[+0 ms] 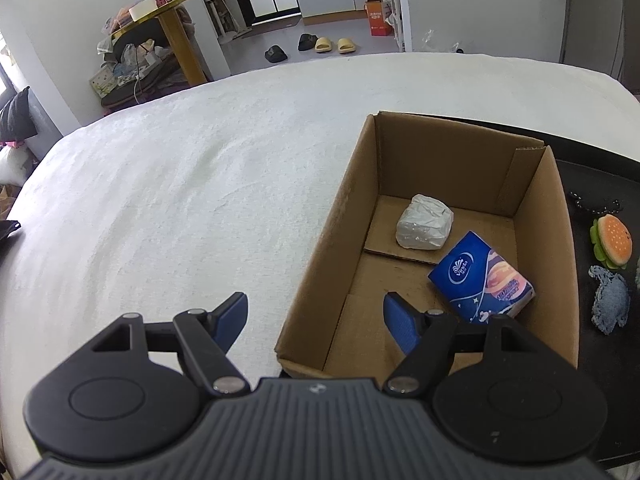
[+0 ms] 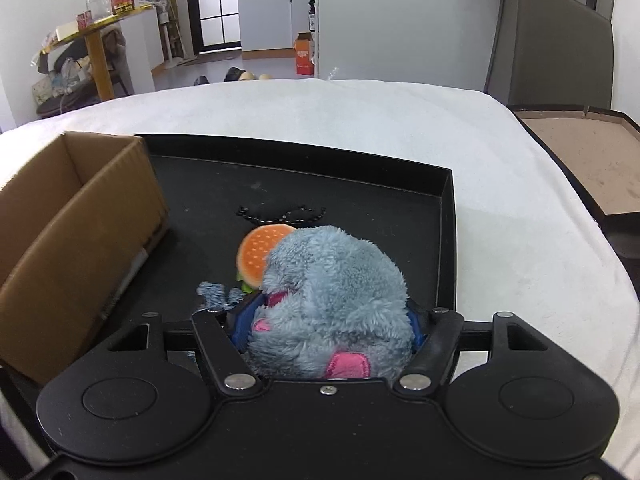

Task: Organize soft objects
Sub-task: 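Lift the fluffy ball into the box and open the right gripper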

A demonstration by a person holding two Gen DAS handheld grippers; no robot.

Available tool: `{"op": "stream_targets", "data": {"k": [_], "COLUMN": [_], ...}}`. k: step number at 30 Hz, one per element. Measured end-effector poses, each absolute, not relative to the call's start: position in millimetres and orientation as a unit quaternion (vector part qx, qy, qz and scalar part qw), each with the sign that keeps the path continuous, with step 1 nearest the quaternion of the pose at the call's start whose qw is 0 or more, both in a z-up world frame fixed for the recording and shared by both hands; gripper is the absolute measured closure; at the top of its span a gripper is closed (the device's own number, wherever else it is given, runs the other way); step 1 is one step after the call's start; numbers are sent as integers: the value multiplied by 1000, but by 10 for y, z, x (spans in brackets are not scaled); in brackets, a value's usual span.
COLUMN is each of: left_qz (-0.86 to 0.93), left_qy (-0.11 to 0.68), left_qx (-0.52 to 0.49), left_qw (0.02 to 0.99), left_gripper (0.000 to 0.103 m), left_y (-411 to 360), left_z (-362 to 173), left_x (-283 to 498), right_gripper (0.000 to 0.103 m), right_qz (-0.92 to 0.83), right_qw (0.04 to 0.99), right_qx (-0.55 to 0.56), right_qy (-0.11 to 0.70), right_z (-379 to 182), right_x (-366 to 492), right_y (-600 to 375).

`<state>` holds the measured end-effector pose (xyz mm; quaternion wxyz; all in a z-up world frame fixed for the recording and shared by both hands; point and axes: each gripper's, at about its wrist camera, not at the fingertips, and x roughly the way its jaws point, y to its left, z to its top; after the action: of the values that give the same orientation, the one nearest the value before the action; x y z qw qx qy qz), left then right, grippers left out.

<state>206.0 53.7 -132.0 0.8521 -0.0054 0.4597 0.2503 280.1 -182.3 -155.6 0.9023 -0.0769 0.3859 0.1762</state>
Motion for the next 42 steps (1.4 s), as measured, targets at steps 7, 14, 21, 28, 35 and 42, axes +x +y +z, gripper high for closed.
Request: {"op": "stream_targets", "data": {"k": [7,14,21,28,35,42], "left_qz": [236,223,208,201,186,193], "left_qy": [450,442,437,435,430,411], "left_qx": [-22,-42,-67,-68,-88,-96], "left_qw": [861,868,873,875,879,886], "left_gripper": [30,30,30,34,66,89], "left_y": [559,641,715,727,811,872], "left_z": [-1287,-1287,-1314,-1362,-1392,-1389], "left_x": [1989,1924,1894,1887,1853,1783], "right_gripper": [37,37,37,37,37,36], "right_qz": [189,202,207,242,264,270], "right_qw": [903,901,902,896,894,887], "right_qx": [-99,-118,-129,-92,-134,-191], "right_qy": [373,364,357,360,337,321], "right_z": [-1446,-1312,-1176,-987,-849,-810], "right_x": [2687,2646,2617,2641,2593,2567], "right_y": [-1714,-1571,-1412,-1221,-850,-488]}}
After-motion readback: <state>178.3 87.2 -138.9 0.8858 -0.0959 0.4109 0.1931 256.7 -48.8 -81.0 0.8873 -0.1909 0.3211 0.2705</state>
